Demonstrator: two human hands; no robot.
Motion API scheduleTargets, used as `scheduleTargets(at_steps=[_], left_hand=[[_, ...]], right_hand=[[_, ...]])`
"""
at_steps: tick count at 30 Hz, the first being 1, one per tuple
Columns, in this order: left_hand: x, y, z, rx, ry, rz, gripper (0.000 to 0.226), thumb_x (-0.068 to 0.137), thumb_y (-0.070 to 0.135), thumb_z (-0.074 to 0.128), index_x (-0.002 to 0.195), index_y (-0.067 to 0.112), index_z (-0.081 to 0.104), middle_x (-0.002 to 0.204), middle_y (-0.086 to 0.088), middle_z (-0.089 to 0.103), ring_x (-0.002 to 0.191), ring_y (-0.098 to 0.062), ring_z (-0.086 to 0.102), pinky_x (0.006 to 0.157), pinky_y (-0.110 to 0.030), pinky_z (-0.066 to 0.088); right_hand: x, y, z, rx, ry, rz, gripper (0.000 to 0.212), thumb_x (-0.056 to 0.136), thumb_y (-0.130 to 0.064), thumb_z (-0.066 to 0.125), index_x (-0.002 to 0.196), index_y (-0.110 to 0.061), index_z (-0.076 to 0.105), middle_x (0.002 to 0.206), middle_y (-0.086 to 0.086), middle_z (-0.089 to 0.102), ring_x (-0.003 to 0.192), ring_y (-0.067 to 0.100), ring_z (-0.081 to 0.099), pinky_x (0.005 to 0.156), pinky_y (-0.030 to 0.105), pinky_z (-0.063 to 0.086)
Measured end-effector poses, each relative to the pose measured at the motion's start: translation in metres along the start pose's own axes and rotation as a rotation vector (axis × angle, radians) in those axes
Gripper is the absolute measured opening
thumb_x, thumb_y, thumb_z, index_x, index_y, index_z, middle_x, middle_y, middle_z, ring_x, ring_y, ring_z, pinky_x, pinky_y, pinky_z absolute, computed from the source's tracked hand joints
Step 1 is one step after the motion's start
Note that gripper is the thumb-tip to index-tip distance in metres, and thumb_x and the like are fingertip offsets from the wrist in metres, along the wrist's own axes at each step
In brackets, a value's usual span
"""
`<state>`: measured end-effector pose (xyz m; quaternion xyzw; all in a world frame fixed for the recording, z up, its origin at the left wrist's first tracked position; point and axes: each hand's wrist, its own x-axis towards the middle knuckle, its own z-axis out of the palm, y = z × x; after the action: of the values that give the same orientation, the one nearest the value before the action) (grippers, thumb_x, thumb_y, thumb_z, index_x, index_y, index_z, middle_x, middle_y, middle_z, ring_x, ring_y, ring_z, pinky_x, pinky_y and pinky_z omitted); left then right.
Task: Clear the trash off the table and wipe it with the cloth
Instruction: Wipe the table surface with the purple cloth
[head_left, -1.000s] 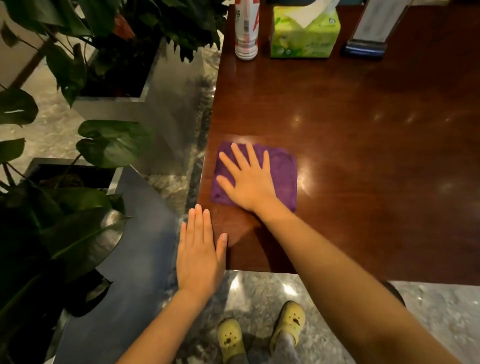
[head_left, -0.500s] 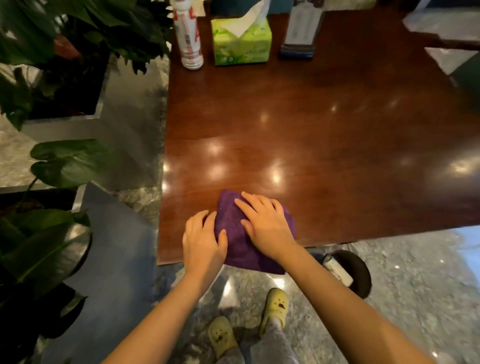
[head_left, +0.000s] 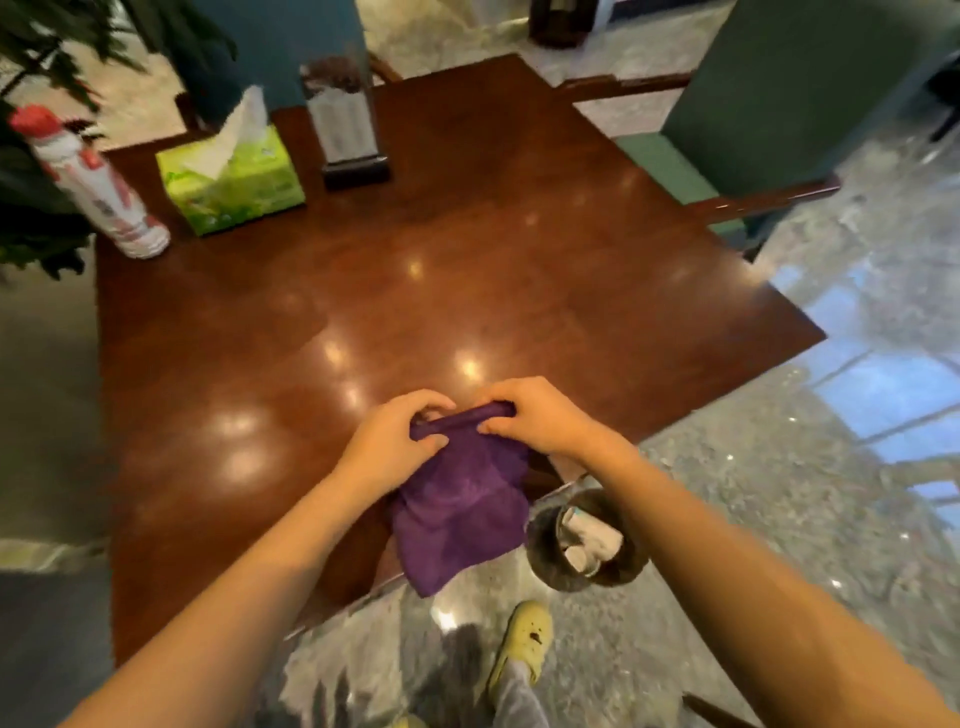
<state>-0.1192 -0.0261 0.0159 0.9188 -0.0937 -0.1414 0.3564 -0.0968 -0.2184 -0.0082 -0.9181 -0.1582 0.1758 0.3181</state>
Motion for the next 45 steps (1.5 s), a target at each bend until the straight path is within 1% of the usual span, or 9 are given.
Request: scheduleTargets(at_steps=[7,14,19,25,29,32,37,40,45], left_hand=[[0.099,0.085,0.024,0.205,-0.243,0.104,0.018,0.081,0.024,0.067,0.095,0.013,0.067,0.094,-0.001,0.069,0.090,-0.020,0.061,0.074,-0.030,0.042],[0.181,0.204,0.054,0.162,-0.057,0.370,0.020,0.079,0.021,0.068,0.097,0.015,0.068,0.099,-0.003,0.071,0.093,-0.019,0.063,0.077,-0.026,0.041],[0.203,0.253,0.091,0.110,0.009,0.432,0.021,0.080,0.022,0.065,0.101,0.020,0.068,0.100,0.001,0.071,0.093,-0.018,0.062,0.083,-0.031,0.049],[0.198,0.243,0.184,0.012,-0.200,0.222,0.034,0.082,0.016,0.065,0.114,0.009,0.064,0.118,-0.009,0.067,0.113,-0.023,0.058,0.087,-0.019,0.035],[0.210,0.237,0.215,-0.006,-0.225,0.124,0.037,0.085,0.021,0.061,0.121,0.013,0.059,0.124,-0.006,0.063,0.115,-0.020,0.056,0.090,-0.020,0.037],[0.232,0.236,0.216,-0.048,-0.136,0.050,0.032,0.086,0.018,0.060,0.117,0.012,0.061,0.119,-0.007,0.064,0.109,-0.021,0.058,0.082,-0.017,0.037],[0.265,0.219,0.215,0.082,-0.029,0.019,0.027,0.088,0.019,0.055,0.112,0.012,0.064,0.118,-0.009,0.062,0.112,-0.027,0.055,0.091,-0.027,0.040],[0.268,0.210,0.217,0.162,-0.045,-0.035,0.029,0.090,0.023,0.053,0.117,0.014,0.061,0.122,-0.012,0.052,0.122,-0.031,0.043,0.100,-0.035,0.037],[0.262,0.206,0.219,0.002,-0.052,-0.170,0.024,0.084,0.021,0.063,0.105,0.010,0.063,0.104,-0.007,0.061,0.099,-0.025,0.058,0.082,-0.026,0.044]], right_hand=[[-0.030,0.078,-0.127,0.003,0.056,0.148,0.020,0.084,-0.024,0.068,0.101,-0.014,0.070,0.101,0.005,0.071,0.089,0.015,0.062,0.078,0.026,0.044],[-0.060,0.144,-0.250,-0.089,0.344,0.206,0.021,0.082,-0.016,0.070,0.102,-0.011,0.072,0.092,0.001,0.068,0.086,0.008,0.056,0.071,0.018,0.040],[-0.087,0.188,-0.288,0.047,0.493,0.279,0.017,0.081,-0.009,0.068,0.098,-0.010,0.071,0.086,0.001,0.065,0.074,0.011,0.058,0.076,0.028,0.048],[-0.112,0.264,-0.254,0.240,0.292,0.461,0.015,0.082,-0.005,0.069,0.095,-0.011,0.067,0.089,0.006,0.064,0.082,0.017,0.059,0.081,0.031,0.048],[-0.115,0.302,-0.229,0.454,0.393,0.575,0.018,0.081,-0.009,0.070,0.093,-0.019,0.062,0.098,0.012,0.067,0.089,0.023,0.063,0.084,0.037,0.052],[-0.098,0.307,-0.226,0.509,0.503,0.594,0.024,0.084,-0.014,0.068,0.107,-0.015,0.061,0.102,0.009,0.067,0.092,0.023,0.064,0.084,0.037,0.055],[-0.049,0.310,-0.225,0.315,0.582,0.582,0.035,0.084,-0.022,0.067,0.117,-0.012,0.060,0.107,0.011,0.066,0.096,0.024,0.062,0.090,0.041,0.052],[-0.035,0.314,-0.215,0.196,0.499,0.624,0.042,0.087,-0.025,0.065,0.125,-0.011,0.056,0.119,0.012,0.063,0.108,0.027,0.060,0.094,0.038,0.049],[-0.033,0.314,-0.205,0.014,0.448,0.661,0.040,0.087,-0.025,0.064,0.124,-0.011,0.058,0.124,0.013,0.061,0.110,0.030,0.060,0.093,0.039,0.048]])
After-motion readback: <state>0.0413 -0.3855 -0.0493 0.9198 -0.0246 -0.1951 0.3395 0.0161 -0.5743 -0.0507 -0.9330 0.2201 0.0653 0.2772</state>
